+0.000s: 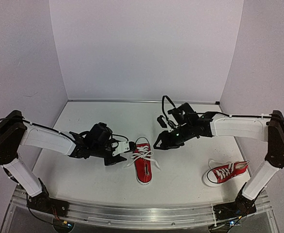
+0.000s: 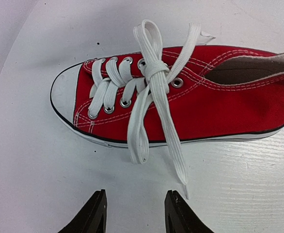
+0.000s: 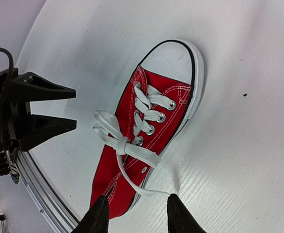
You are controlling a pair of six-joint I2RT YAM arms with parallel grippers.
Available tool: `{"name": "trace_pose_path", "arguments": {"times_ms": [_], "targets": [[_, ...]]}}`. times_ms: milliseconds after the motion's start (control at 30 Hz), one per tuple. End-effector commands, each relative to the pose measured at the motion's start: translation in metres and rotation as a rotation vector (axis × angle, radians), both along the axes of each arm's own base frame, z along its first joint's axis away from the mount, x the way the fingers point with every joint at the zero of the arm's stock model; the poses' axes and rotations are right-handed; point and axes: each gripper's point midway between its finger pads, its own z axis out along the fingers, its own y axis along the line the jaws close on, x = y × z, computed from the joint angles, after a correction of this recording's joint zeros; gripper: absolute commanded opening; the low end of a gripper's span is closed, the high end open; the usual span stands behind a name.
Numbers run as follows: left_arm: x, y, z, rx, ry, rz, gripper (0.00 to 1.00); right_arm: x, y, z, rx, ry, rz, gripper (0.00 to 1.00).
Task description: Tie the shoes
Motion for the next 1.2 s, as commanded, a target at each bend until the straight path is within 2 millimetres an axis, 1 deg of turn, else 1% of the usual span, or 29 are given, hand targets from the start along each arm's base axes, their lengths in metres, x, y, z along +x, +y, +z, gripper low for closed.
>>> {"name": "trace_pose_path", "arguments": {"times_ms": [0, 333, 500, 600, 767, 933, 1100, 1167], "targets": [[0.011, -0.022, 0.013, -0.057, -0.028, -0.037, 0.43, 0.005, 0.015, -0.005, 0.009, -0.025, 0.073, 0.38], [0.014, -0.029, 0.003, -0.063, -0.011, -0.038, 0.46, 0.008, 0.031, -0.023, 0.022, 0.02, 0.111, 0.36], [0.016, -0.033, 0.0, -0.057, -0.004, -0.043, 0.46, 0.011, 0.035, -0.029, 0.019, 0.028, 0.112, 0.33], [0.018, -0.036, 0.0, -0.057, -0.004, -0.048, 0.46, 0.012, 0.035, -0.031, 0.014, 0.029, 0.111, 0.33], [0.021, -0.042, -0.003, -0.059, 0.008, -0.055, 0.47, 0.013, 0.034, -0.041, -0.006, 0.039, 0.111, 0.33], [0.02, -0.044, -0.005, -0.057, 0.016, -0.062, 0.47, 0.012, 0.033, -0.043, -0.01, 0.04, 0.112, 0.32], [0.022, -0.045, -0.007, -0.052, 0.015, -0.059, 0.46, 0.01, 0.028, -0.049, -0.024, 0.044, 0.111, 0.35], [0.022, -0.045, -0.007, -0.052, 0.017, -0.06, 0.46, 0.01, 0.027, -0.05, -0.026, 0.047, 0.11, 0.38]]}}
